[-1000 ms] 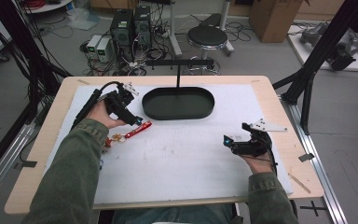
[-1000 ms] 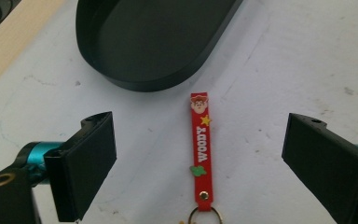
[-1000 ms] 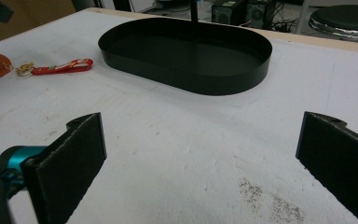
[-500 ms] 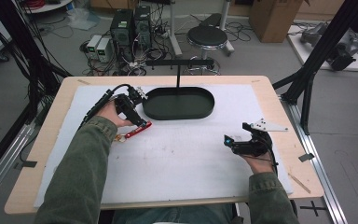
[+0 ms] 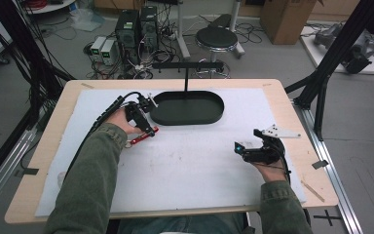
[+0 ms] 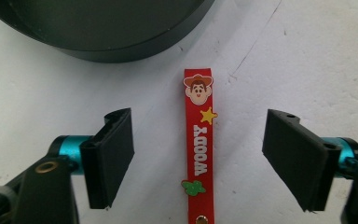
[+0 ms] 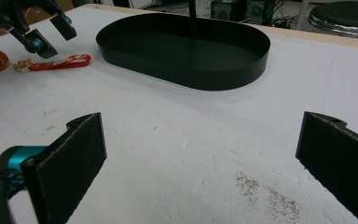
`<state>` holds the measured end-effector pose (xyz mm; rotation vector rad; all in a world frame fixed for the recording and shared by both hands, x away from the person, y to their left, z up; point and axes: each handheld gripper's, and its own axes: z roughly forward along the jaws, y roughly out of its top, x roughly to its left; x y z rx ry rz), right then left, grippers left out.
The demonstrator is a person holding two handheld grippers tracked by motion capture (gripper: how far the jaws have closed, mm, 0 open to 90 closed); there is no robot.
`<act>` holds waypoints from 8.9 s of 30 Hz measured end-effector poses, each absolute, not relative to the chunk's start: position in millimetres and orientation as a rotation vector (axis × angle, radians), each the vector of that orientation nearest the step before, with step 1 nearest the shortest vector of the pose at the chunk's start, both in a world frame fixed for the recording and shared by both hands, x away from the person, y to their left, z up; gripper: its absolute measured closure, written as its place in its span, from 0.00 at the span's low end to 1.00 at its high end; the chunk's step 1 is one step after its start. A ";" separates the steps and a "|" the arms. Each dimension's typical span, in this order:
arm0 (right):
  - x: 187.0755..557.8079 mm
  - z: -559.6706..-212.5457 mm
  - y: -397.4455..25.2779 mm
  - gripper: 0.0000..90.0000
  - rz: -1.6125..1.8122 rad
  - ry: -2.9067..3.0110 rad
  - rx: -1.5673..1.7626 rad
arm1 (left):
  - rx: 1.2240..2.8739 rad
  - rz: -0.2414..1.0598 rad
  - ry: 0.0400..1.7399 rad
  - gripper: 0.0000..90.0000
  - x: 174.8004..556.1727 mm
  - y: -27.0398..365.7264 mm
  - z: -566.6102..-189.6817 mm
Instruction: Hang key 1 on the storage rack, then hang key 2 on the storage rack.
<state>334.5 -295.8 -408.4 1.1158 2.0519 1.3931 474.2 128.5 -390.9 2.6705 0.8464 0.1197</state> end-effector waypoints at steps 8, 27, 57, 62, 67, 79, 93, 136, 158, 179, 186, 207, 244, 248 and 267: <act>334.5 -409.3 -295.6 0.01 1.378 2.063 1.124 | 2.659 0.100 0.878 0.43 480.1 131.2 -398.8; 336.6 -411.5 -297.0 0.01 1.357 2.081 1.144 | 2.681 0.088 0.901 0.53 481.7 126.5 -412.8; 335.8 -412.4 -296.5 0.01 1.360 2.083 1.139 | 2.455 0.127 0.871 0.83 465.6 156.1 -360.9; 336.2 -413.1 -294.3 0.01 1.364 2.095 1.133 | 2.340 0.189 0.847 0.83 458.5 164.5 -340.2; 336.2 -413.5 -293.6 0.01 1.366 2.101 1.140 | 2.267 0.201 0.883 0.83 456.5 177.9 -325.0; 337.5 -414.7 -291.6 0.01 1.371 2.116 1.121 | 2.177 0.267 0.880 0.83 454.1 185.8 -288.4; 338.0 -415.3 -290.3 0.01 1.377 2.128 1.122 | 2.098 0.307 0.856 0.83 453.9 180.7 -240.4; 340.3 -415.4 -293.0 0.01 1.379 2.128 1.119 | 2.020 0.387 0.830 0.83 506.0 126.0 -192.6; 340.2 -415.4 -294.2 0.01 1.387 2.131 1.122 | 2.041 0.375 0.811 0.83 536.7 78.4 -193.1; 339.6 -416.1 -297.0 0.01 1.396 2.122 1.127 | 2.015 0.340 0.853 0.83 559.5 56.6 -201.7; 339.9 -416.6 -297.8 0.01 1.399 2.122 1.127 | 1.955 0.315 0.891 0.83 568.2 60.2 -204.8; 341.5 -418.1 -296.2 0.01 1.414 2.147 1.136 | 1.932 0.490 0.860 0.52 577.4 53.8 -214.4; 341.4 -417.1 -298.3 0.01 1.427 2.134 1.146 | 1.981 0.445 0.894 0.07 509.7 113.2 -229.2; 341.5 -417.1 -297.7 0.01 1.424 2.137 1.144 | 1.999 0.437 0.890 0.08 501.6 121.2 -234.4; 338.7 -416.0 -296.9 0.01 1.415 2.131 1.129 | 2.020 0.418 0.864 0.08 455.3 163.0 -254.0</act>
